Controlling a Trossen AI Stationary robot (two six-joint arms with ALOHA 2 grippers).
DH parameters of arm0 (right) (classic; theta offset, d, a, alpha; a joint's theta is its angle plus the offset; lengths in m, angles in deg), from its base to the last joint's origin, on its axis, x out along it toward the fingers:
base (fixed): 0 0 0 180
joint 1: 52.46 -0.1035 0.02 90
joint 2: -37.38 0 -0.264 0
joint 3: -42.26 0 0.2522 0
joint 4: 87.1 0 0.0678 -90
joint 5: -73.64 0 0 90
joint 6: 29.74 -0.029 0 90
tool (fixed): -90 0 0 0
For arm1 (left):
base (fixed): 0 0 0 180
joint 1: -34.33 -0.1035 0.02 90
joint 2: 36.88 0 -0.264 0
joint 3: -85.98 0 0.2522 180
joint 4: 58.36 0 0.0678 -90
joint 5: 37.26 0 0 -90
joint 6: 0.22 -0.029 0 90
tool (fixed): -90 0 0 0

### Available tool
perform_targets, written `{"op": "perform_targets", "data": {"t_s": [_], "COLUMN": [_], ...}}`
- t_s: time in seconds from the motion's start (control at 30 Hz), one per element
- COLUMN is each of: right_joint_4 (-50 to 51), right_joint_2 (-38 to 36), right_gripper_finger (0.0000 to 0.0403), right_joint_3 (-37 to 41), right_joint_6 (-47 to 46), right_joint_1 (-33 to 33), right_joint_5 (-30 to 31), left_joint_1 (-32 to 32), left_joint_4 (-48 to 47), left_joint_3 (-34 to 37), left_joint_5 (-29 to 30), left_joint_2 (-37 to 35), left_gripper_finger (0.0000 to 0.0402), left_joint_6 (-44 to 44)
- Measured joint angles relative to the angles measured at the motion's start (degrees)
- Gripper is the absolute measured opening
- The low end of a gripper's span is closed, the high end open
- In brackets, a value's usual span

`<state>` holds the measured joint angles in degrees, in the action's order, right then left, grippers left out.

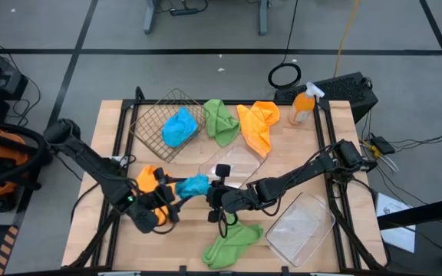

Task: Sort microfiber towel by color & place in baskets
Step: Put the blue towel into the gold wire basket

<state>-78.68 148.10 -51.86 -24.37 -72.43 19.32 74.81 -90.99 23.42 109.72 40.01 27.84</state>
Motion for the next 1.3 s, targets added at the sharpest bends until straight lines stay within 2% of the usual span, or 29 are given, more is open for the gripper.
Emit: {"op": "perform_targets", "data": {"t_s": [0.1,0.2,0.33,0.53,0.67,0.73,0.9,1.3], "right_joint_4": [0.0,0.1,0.2,0.4,0.5,0.7,1.5,7.7], "right_joint_2": [0.0,0.0,0.0,0.0,0.0,0.0,0.0,-0.3], "right_gripper_finger": [0.0015,0.0015,0.0015,0.0015,0.0018,0.0023,0.0059,0.0198], "right_joint_3": [0.0,0.0,0.0,0.0,0.0,0.0,0.0,0.0], "right_joint_6": [0.0,0.0,0.0,0.0,0.0,0.0,0.0,-0.1], "right_joint_1": [0.0,0.1,0.1,0.1,0.1,0.1,0.0,-0.1], "right_joint_5": [-0.5,-3.4,-4.2,-4.5,-4.5,-4.5,-4.5,-2.6], "left_joint_1": [-2.0,-3.4,-3.9,-4.0,-4.0,-4.0,-4.0,-6.6], "left_joint_4": [0.4,1.0,4.1,6.8,6.8,6.8,6.8,5.1], "left_joint_3": [0.0,0.0,0.0,0.0,0.0,0.0,0.0,0.0], "left_joint_5": [-1.3,-2.5,-3.0,-7.2,-7.6,-7.6,-7.6,-7.2], "left_joint_2": [1.5,2.6,3.4,3.6,3.6,3.6,3.6,3.6], "left_gripper_finger": [0.0297,0.0295,0.0262,0.0143,0.0052,0.0021,0.0029,0.0023], "left_joint_6": [-2.6,-6.3,-11.8,-15.1,-15.0,-15.0,-15.3,-15.4]}}
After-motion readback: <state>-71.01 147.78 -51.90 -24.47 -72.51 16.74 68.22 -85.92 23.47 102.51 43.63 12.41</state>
